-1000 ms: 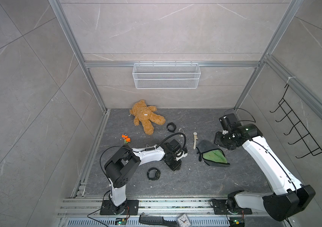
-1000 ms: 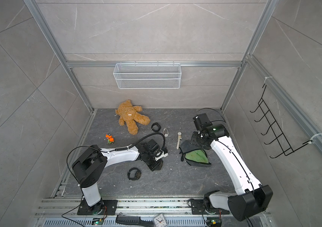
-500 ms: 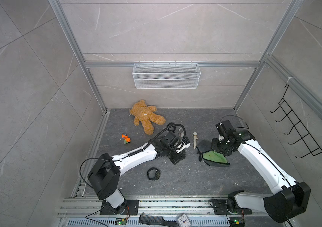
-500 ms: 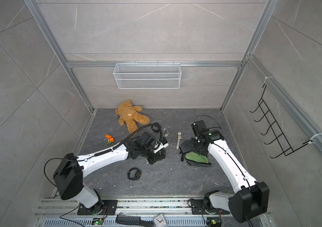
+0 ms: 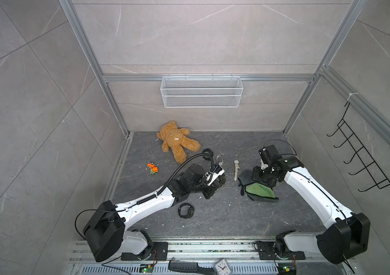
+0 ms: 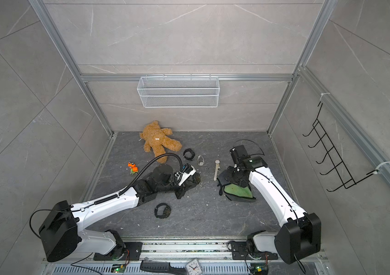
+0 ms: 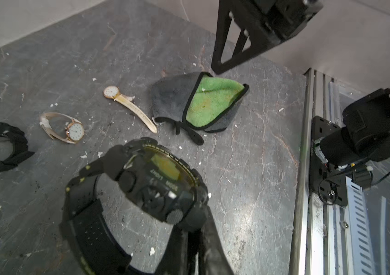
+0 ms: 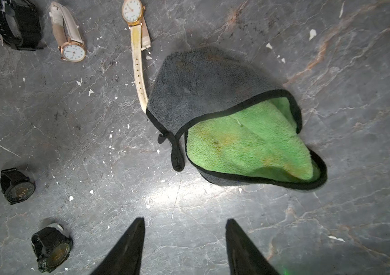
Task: Wipe the watch dial
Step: Pick up the watch at the center of the board, then pick up the cleaning item at the center of the board.
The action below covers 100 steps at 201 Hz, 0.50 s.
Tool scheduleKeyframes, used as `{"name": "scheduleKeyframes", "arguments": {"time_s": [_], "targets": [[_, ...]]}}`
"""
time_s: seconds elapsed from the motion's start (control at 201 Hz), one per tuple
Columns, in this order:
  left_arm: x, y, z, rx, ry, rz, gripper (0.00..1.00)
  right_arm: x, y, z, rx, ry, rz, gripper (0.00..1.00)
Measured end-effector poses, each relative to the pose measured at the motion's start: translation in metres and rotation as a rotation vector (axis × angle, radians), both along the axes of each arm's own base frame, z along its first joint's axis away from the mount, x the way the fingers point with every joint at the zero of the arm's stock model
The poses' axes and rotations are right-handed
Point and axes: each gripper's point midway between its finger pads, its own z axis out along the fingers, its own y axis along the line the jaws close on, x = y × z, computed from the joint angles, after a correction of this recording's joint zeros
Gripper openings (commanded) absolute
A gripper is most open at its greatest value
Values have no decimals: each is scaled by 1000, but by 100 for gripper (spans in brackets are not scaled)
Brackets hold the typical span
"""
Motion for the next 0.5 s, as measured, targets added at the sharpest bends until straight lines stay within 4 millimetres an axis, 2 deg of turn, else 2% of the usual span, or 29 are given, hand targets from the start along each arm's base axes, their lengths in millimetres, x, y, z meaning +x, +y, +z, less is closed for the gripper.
{"name": "scheduleKeyframes", "arguments": {"time_s": [0.129, 0.239, 0.353, 0.498], "targets": [[8, -5, 18, -76, -41, -4, 0, 1, 3, -8, 12, 11, 4, 57], [7, -9, 29, -137, -80, -34, 0, -6, 1, -21, 4, 43, 4, 57], [-1, -7, 21, -157, -126, -75, 0, -9, -1, -30, -7, 68, -5, 57], [-8, -5, 11, -144, -156, -118, 0, -5, -6, -33, -34, 57, -26, 58]]}}
